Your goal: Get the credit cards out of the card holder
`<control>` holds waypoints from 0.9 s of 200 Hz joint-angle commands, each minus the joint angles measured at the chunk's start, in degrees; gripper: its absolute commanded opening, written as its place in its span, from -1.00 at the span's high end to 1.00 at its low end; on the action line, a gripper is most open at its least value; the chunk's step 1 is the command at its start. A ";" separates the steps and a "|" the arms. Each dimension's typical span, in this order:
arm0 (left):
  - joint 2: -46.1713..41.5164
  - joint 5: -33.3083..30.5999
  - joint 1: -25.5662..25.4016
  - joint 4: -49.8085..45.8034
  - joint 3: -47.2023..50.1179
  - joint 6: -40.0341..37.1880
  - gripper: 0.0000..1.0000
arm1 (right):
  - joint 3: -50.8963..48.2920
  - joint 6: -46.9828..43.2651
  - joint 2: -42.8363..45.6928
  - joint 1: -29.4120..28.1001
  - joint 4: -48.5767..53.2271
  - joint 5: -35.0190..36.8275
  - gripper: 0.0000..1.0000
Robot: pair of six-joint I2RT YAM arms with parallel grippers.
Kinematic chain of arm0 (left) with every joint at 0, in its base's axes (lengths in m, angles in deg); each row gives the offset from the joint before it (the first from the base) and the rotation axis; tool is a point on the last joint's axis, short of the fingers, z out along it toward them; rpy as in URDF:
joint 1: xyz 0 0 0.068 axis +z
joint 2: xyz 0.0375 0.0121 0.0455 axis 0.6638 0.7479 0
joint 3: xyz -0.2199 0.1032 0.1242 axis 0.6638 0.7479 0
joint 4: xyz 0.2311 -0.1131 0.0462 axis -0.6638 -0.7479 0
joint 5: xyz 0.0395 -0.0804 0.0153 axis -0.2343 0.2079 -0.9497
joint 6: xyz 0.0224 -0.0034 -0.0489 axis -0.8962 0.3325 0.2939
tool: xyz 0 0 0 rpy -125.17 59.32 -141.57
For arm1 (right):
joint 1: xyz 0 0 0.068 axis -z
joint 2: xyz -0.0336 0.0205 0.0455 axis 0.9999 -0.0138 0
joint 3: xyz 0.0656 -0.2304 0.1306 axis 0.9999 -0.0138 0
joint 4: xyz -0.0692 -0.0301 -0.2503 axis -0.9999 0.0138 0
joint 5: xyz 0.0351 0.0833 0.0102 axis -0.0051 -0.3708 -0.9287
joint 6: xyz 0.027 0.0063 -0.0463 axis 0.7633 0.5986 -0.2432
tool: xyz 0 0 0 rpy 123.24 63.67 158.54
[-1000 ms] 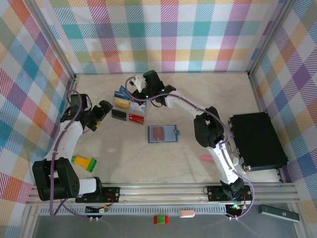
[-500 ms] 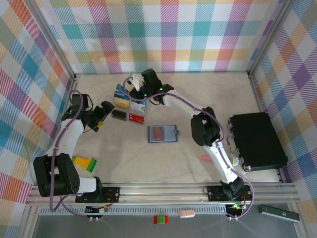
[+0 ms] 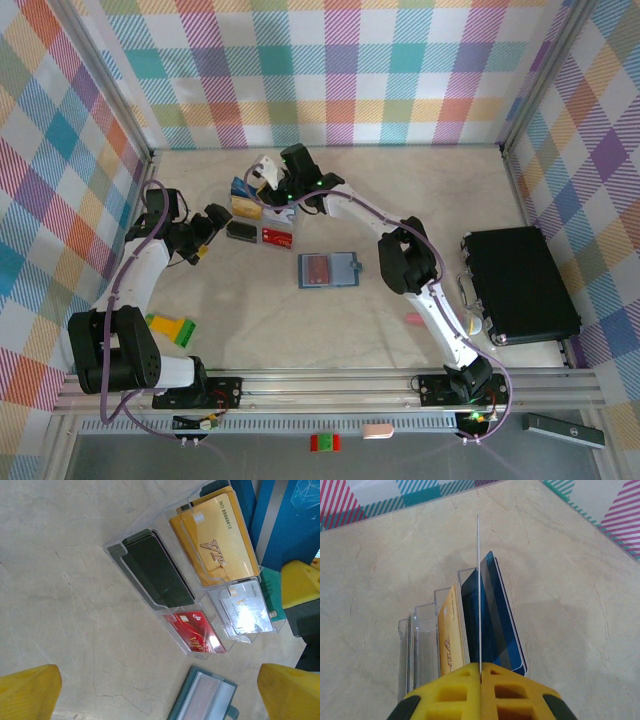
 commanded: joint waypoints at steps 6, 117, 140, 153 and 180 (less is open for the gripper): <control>0.36 0.16 1.01 -0.54 -1.30 -1.47 -0.99 | 2.14 -2.25 -0.68 0.02 0.63 0.47 0.82; -0.46 -0.05 1.58 -1.21 -1.82 -2.00 -0.99 | 0.82 5.18 6.09 0.02 3.24 -0.67 0.56; -1.53 0.32 1.60 -1.28 -1.67 -2.64 -0.99 | -4.34 9.28 10.95 0.02 2.25 -0.51 0.51; -2.22 1.19 1.57 -0.89 -1.34 -2.93 -1.00 | -8.63 12.20 14.13 0.00 1.41 -0.36 0.47; -3.36 3.16 1.38 0.16 -0.70 -3.13 -1.00 | -17.66 18.53 21.15 0.02 0.68 2.00 0.34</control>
